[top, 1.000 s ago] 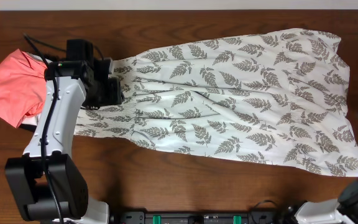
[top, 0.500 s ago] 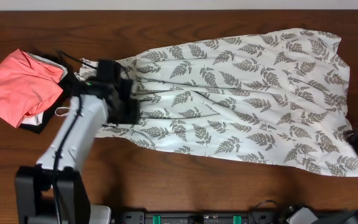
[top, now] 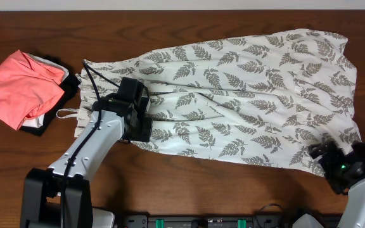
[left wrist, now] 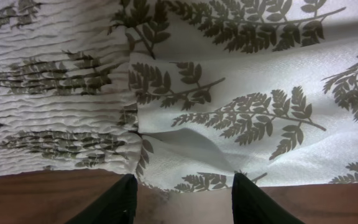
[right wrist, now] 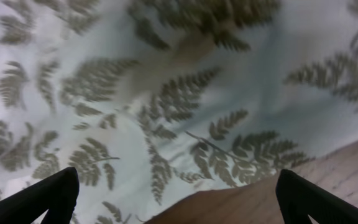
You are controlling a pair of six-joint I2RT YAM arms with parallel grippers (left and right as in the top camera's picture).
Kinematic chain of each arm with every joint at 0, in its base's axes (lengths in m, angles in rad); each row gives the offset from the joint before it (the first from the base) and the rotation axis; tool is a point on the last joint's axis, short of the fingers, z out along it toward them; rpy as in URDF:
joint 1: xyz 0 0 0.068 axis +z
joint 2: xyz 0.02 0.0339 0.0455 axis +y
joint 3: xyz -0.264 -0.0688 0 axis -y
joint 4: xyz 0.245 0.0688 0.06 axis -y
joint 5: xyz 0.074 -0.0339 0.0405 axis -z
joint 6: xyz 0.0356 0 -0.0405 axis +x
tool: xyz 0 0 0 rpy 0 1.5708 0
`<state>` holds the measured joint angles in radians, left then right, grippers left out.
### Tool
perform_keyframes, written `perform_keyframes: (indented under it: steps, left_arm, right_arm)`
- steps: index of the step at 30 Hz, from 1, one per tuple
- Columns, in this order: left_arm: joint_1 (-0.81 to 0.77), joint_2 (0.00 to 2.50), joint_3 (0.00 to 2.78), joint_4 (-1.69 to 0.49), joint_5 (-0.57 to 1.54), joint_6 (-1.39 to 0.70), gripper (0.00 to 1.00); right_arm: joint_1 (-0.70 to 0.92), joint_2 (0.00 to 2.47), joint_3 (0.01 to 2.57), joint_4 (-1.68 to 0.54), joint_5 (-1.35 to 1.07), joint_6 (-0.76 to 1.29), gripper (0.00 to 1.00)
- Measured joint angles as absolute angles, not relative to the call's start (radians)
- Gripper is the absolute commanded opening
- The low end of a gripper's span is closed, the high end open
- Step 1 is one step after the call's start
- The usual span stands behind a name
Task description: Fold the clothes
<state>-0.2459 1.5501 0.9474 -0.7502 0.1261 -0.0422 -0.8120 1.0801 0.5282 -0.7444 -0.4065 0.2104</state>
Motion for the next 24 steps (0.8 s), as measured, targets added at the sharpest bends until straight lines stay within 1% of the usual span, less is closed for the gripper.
perform_keyframes:
  steps: [7,10,11,12,20,24]
  left_arm:
    - [-0.246,1.550,0.947,-0.751,0.123,-0.049,0.50]
    - [-0.246,1.550,0.947,-0.751,0.124,-0.050,0.50]
    - [-0.246,1.550,0.947,-0.751,0.123,-0.050,0.50]
    - [-0.246,1.550,0.947,-0.751,0.124,-0.051,0.50]
    - [-0.246,1.550,0.947,-0.751,0.123,-0.052,0.50]
    - [-0.246,1.550,0.947,-0.751,0.123,-0.052,0.50]
  right_arm:
    - [-0.812,1.085,0.500,-0.745,-0.311,0.286,0.98]
    - [-0.812,1.085,0.500,-0.757,-0.274,0.316,0.92]
    - [-0.812,1.085,0.500,-0.761,-0.268,0.327,0.88]
    - [-0.812,1.085,0.500,-0.762,-0.263,0.334,0.85]
    - [-0.812,1.085,0.493,-0.761,-0.188,0.364,0.84]
    - [-0.812,1.085,0.450,-0.718,-0.167,0.380,0.82]
